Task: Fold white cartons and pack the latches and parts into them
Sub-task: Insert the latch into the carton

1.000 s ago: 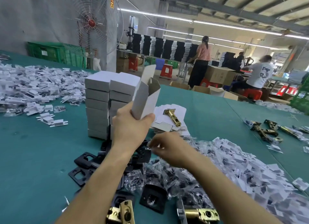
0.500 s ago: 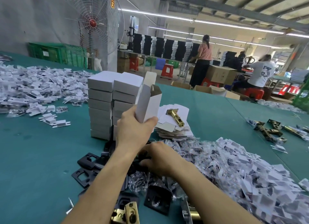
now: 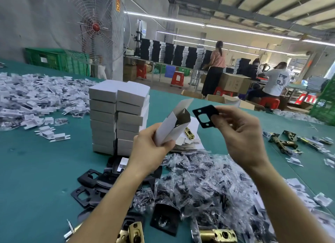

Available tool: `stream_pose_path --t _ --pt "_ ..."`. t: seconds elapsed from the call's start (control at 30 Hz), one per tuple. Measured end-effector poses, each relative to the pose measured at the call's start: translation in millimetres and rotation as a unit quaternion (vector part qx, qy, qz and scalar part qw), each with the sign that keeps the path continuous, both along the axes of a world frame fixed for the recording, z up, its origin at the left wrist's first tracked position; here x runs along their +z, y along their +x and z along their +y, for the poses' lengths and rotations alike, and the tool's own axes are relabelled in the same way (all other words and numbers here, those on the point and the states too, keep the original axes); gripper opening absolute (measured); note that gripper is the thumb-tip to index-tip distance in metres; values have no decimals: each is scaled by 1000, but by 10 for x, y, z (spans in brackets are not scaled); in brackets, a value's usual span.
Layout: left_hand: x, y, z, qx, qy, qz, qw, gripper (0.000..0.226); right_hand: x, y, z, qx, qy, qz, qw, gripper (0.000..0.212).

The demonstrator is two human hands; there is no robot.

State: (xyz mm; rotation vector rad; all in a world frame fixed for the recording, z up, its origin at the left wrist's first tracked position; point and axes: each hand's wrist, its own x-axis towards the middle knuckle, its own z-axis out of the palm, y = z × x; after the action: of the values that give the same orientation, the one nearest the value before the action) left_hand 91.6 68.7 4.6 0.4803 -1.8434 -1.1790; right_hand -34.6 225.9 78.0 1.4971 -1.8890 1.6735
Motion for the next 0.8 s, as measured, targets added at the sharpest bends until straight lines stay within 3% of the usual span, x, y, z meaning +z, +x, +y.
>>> stream_pose_path --t 0.13,0.33,0.47,0.63,0.8 --pt "-50 -37 10 -36 6 -8 999 44 213 97 50 -14 74 136 988 22" --pt "-37 -40 46 -92 -9 -16 996 44 355 235 -31 -77 186 336 920 21" --pt "-19 -20 45 -128 9 -20 991 31 398 266 -126 -31 236 329 914 21" --pt "4 -11 78 -136 31 -17 990 37 409 234 -185 -34 336 331 881 20" --pt "17 -7 96 -138 49 -14 989 36 396 280 -183 -58 314 326 890 17"
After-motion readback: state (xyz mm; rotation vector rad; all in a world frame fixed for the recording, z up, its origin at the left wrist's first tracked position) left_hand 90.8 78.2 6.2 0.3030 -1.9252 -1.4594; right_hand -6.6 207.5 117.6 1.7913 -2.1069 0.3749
